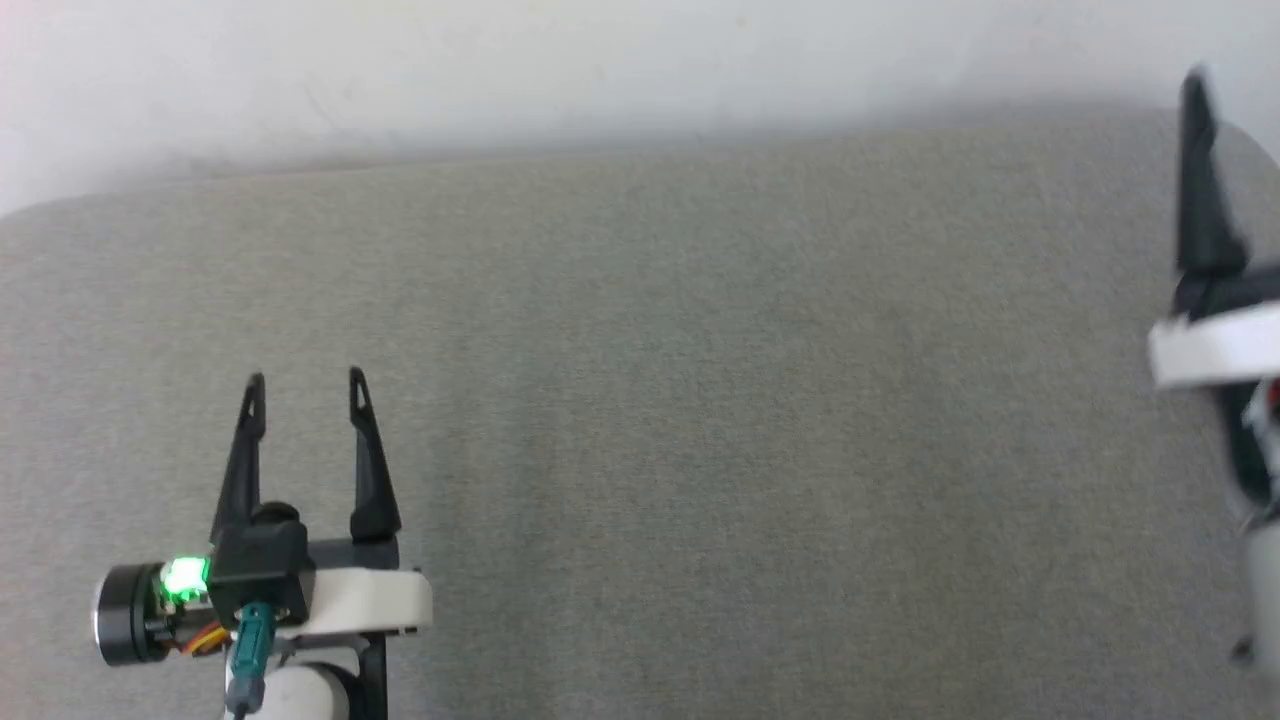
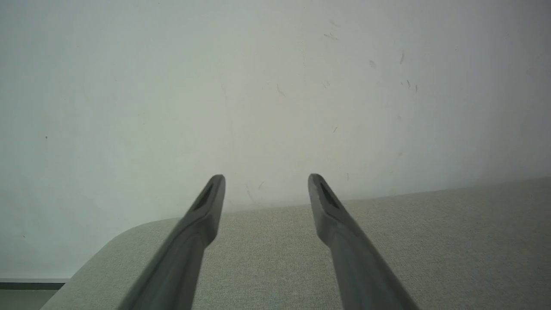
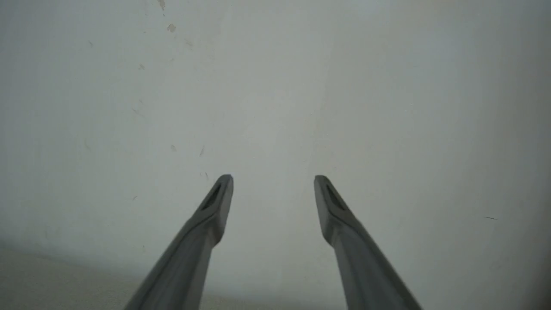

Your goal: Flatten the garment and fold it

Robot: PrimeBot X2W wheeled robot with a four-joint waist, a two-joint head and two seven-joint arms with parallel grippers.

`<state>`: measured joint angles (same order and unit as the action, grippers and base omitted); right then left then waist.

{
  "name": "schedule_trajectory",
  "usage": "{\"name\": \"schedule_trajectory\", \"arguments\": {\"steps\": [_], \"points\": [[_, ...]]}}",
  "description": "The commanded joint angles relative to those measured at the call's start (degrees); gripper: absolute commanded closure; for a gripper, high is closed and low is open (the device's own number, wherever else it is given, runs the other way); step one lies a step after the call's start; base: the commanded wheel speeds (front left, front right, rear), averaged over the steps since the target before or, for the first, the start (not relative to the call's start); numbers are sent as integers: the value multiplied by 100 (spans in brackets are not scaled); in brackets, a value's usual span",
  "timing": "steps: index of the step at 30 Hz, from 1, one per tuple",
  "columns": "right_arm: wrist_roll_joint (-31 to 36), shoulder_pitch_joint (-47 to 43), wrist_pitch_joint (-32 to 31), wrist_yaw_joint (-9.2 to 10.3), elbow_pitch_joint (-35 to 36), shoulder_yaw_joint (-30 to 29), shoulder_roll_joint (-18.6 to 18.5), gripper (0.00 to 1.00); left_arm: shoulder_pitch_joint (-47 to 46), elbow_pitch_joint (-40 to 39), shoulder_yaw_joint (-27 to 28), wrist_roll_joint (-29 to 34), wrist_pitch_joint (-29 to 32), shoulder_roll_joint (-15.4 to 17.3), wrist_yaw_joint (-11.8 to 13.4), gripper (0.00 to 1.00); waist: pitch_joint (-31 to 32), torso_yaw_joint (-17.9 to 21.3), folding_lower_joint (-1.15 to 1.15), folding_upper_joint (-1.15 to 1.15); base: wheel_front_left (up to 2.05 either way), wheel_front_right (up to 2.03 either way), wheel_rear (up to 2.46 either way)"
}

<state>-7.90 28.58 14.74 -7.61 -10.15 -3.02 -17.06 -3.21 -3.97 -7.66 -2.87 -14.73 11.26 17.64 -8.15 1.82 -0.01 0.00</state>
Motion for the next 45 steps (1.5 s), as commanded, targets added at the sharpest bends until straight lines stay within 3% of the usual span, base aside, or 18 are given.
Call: {"name": "schedule_trajectory", "arguments": {"steps": [1,13,25,26,45], "points": [[-73,-307,25,12,122,-54,182,0,123,36,32,-37,-27,-33,-55,0,268,-255,1,0,0,0,0],[-38,-2276,25,12,760,-299,1160,0,313,167,183,14,-27,-201,-423,0,492,-506,1,0,0,0,0],[66,-3123,26,12,1343,-365,1407,0,448,228,236,52,-27,-316,-665,0,621,-431,1,0,0,0,0],[40,-3048,-3,0,1309,-373,1379,100,361,213,205,38,4,-293,-650,100,617,-436,1,0,0,0,0],[134,-3020,-192,2,1270,-298,1380,100,358,236,266,69,193,-360,-789,100,643,-403,2,0,0,0,0]]}}
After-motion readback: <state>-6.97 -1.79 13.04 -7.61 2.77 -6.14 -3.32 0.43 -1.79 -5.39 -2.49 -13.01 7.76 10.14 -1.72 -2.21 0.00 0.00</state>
